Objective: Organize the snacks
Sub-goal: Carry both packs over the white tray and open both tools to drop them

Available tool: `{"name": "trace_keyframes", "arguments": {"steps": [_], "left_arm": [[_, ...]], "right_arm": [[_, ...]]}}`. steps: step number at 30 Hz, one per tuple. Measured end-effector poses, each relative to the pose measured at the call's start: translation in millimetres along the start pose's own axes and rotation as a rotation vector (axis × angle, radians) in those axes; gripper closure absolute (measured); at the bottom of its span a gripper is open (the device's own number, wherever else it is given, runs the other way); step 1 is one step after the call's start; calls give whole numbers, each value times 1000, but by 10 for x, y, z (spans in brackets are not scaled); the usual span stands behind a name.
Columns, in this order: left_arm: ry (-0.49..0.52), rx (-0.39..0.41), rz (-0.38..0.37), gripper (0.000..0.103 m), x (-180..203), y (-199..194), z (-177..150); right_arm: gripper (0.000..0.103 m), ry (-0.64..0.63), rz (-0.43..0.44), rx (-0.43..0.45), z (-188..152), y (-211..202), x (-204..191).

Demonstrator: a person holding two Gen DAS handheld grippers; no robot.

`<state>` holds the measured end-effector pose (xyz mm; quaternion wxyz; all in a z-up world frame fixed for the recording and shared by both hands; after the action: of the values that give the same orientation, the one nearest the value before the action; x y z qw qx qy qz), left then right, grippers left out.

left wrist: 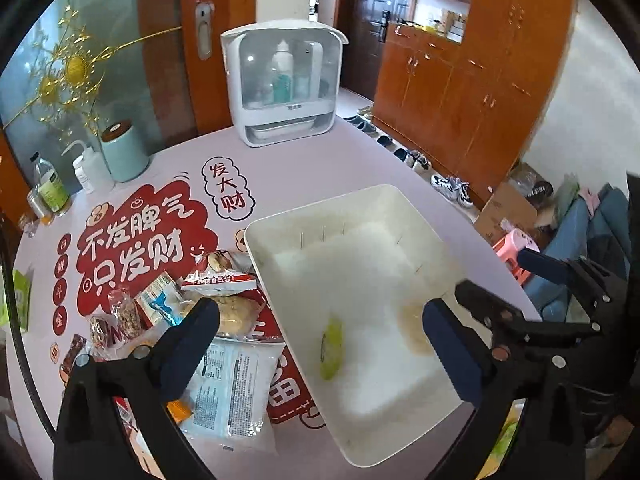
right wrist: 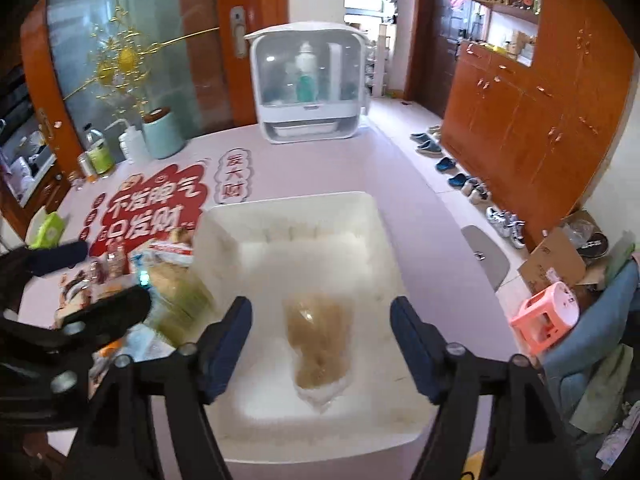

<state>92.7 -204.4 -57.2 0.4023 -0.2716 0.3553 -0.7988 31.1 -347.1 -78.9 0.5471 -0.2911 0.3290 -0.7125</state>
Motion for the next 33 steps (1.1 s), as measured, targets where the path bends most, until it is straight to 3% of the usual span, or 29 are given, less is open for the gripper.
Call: {"name": "trace_keyframes", "arguments": {"steps": [2, 7, 12, 20, 27, 33], "left_arm": [[-33, -17, -6, 2, -66, 28, 2], [-102, 8, 66, 2, -279, -29, -13], [-87, 43, 136, 2, -401, -255, -80], [-117, 111, 162, 2, -500, -639, -152], [-138, 103, 167, 2, -583, -886, -245], [-231, 90, 163, 2, -872, -1086, -369]], "right_arm": [[14, 9, 28, 9, -23, 7, 79], [13, 19, 34, 20, -42, 4, 108], [13, 32, 87, 32, -41, -47, 28], [13, 41, 137, 101, 54, -247, -135], [13, 23, 176, 126, 157, -478, -278], [13, 6, 208, 133, 195, -663, -452]]}}
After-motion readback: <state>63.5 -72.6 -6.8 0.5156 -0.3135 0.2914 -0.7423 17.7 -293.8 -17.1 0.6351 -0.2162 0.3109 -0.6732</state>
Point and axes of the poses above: each gripper's, at about its wrist camera, not at the fingertips, and y roughly the way its jaws point, x to its right, z to its top, the point moved 3 cm from there along y, roughly the way its jaws point, and after that the axes turned 4 degrees about -y, right-handed, at the moved point
